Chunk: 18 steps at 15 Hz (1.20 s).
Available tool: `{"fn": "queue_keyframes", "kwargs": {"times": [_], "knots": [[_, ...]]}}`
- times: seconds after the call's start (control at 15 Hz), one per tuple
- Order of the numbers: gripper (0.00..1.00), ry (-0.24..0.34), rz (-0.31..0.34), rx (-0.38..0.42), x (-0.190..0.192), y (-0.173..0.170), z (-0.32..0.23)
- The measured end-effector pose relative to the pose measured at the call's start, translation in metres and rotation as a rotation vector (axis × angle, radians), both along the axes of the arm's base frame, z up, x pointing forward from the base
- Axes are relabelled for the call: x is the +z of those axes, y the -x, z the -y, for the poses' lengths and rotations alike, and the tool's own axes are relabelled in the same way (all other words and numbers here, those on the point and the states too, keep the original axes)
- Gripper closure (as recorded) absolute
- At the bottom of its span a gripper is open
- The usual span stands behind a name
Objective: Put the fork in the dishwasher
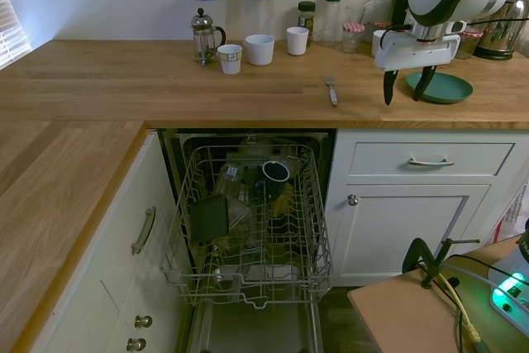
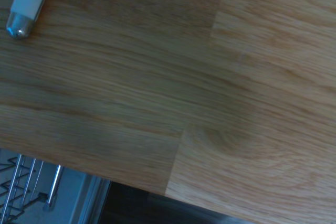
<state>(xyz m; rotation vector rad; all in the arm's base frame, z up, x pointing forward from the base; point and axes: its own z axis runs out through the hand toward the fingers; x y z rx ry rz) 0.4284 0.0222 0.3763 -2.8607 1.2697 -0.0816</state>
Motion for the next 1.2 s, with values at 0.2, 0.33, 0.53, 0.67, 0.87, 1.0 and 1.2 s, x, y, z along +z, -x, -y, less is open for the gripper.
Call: {"fn": "queue_keyframes", "kwargs": {"times": [0.2,0.33,0.53,0.67,0.87,1.0,1.2], "knots": [[0.00,0.000,0.003,0.002,0.001,-0.001,-0.001],[0.00,-0.007,0.023,-0.025,0.008,-0.008,-0.005],[0.00,-0.028,0.062,-0.123,0.018,-0.032,-0.026],[0.00,-0.029,0.087,-0.194,0.016,-0.051,-0.045],[0.00,-0.026,0.143,-0.316,0.014,-0.084,-0.067],[0.00,-0.029,0.166,-0.367,0.012,-0.103,-0.078],[0.00,-0.027,0.201,-0.419,0.011,-0.130,-0.084]]}}
